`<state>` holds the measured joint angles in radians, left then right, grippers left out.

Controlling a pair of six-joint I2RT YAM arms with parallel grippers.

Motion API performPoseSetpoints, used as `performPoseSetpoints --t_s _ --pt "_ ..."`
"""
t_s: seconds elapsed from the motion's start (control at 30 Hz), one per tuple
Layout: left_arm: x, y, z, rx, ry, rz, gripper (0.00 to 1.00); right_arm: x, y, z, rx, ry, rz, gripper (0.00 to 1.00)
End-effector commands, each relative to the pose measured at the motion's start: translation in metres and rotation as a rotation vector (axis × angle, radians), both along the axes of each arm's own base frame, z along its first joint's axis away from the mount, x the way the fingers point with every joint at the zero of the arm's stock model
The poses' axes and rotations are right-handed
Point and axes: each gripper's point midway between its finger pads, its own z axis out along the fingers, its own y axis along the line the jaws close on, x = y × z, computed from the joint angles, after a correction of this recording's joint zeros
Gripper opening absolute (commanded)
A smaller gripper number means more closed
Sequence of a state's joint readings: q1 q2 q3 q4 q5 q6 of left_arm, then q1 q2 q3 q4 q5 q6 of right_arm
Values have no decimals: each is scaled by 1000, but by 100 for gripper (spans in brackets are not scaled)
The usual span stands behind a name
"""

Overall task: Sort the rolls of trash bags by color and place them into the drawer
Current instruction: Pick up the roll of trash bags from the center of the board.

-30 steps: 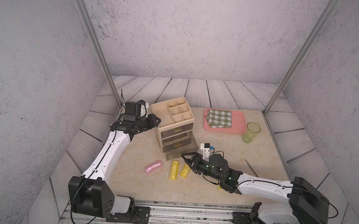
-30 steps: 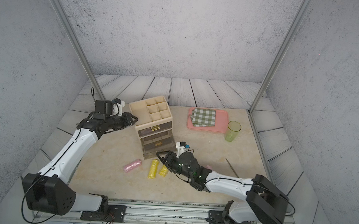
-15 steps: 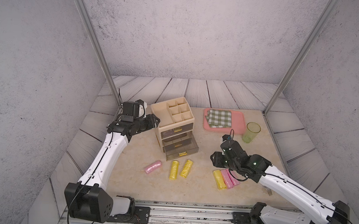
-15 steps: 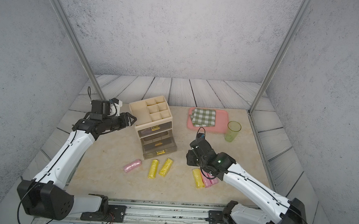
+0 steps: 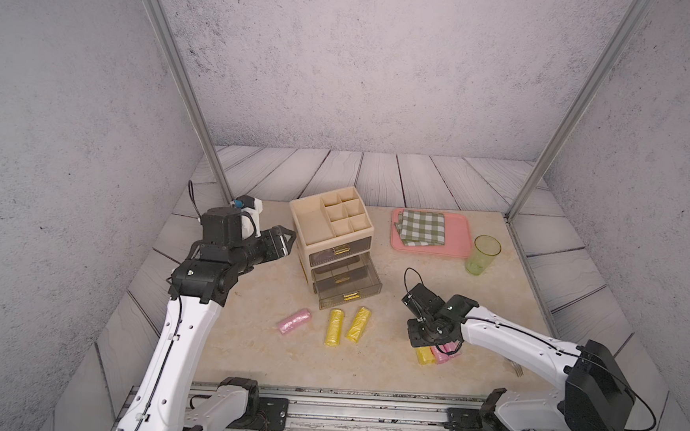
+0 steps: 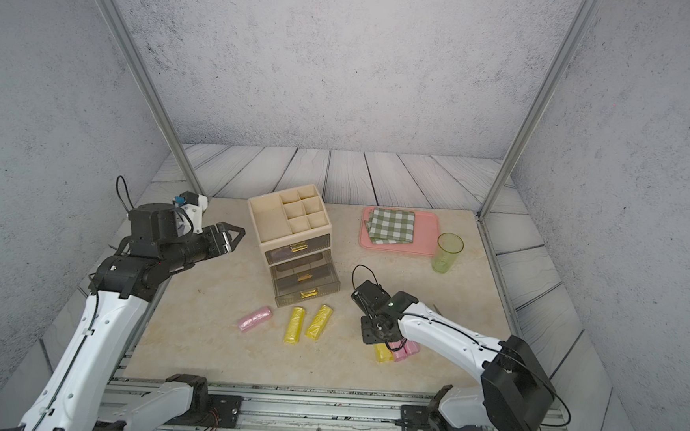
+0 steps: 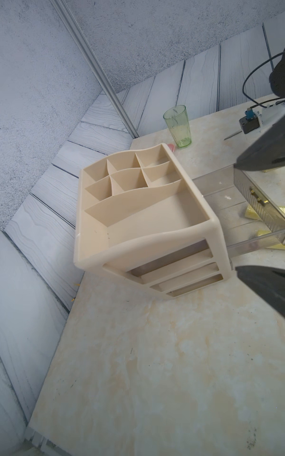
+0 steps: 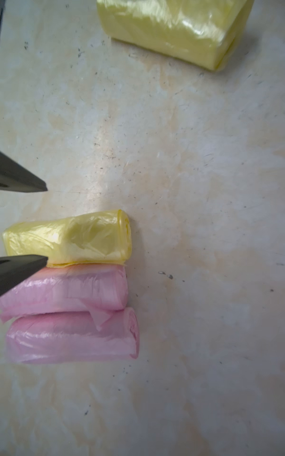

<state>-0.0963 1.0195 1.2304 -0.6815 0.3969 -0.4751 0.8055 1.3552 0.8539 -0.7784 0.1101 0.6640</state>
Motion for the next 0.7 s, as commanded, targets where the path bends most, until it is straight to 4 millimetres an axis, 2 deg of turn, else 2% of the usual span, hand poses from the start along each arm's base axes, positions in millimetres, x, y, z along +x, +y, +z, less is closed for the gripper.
performPoseSetpoints --t_s 0.0,0.2,0.43,0.67 --pt "-15 -2 -29 -20 85 -13 66 -5 1 -14 -2 38 9 46" --pt "-26 -4 -50 -34 133 -24 66 -8 -4 -31 -31 65 -4 48" --pt "-27 -5 -53 -45 137 -29 66 -8 -11 -41 -79 70 -15 52" --pt "-24 -7 -54 -55 139 -33 66 -4 -17 -49 -139 71 -6 51"
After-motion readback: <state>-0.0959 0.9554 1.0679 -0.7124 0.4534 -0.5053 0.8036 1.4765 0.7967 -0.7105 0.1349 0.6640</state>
